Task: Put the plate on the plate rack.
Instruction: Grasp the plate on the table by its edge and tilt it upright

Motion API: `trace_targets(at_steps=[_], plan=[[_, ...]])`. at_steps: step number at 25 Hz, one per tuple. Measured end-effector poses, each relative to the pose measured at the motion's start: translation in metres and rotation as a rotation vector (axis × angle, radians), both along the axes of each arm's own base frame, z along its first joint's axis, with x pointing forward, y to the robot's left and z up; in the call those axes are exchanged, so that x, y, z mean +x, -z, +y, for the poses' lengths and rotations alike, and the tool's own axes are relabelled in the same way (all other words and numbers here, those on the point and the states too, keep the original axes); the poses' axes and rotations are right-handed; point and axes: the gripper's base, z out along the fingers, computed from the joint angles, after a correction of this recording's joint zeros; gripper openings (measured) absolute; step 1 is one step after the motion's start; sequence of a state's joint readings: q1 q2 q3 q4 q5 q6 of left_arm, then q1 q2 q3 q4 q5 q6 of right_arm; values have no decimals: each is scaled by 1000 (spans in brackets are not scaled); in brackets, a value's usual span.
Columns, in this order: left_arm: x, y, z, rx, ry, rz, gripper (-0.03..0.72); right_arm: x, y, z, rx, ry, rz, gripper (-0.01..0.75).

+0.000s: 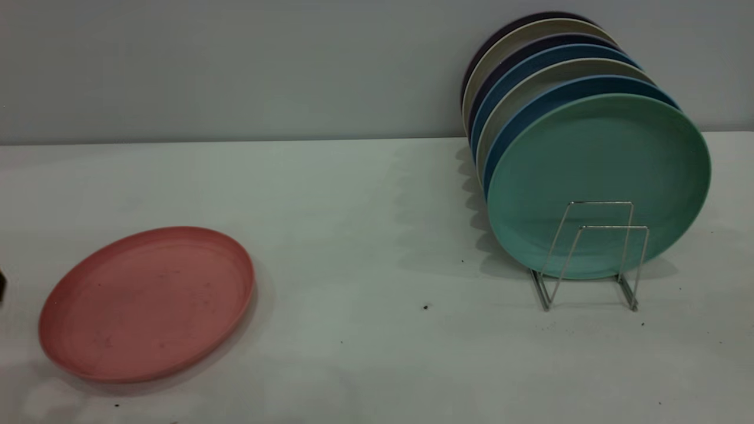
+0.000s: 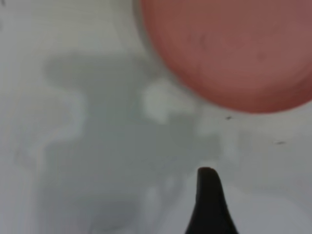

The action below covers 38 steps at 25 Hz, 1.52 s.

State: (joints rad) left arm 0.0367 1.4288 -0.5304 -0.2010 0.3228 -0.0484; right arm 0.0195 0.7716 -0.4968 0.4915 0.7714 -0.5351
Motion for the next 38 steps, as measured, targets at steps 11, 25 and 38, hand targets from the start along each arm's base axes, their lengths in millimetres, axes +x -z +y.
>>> trace_targets(at_steps=[11,25,38], plan=[[56,35,41,-158,-51,75,536,0,0,0,0,-4,-3,483],[72,89,71,-244,-170,108,518,1,-1,0,-1,0,-12,483],[86,120,66,-317,-184,53,461,2,-1,0,-2,5,-22,483]])
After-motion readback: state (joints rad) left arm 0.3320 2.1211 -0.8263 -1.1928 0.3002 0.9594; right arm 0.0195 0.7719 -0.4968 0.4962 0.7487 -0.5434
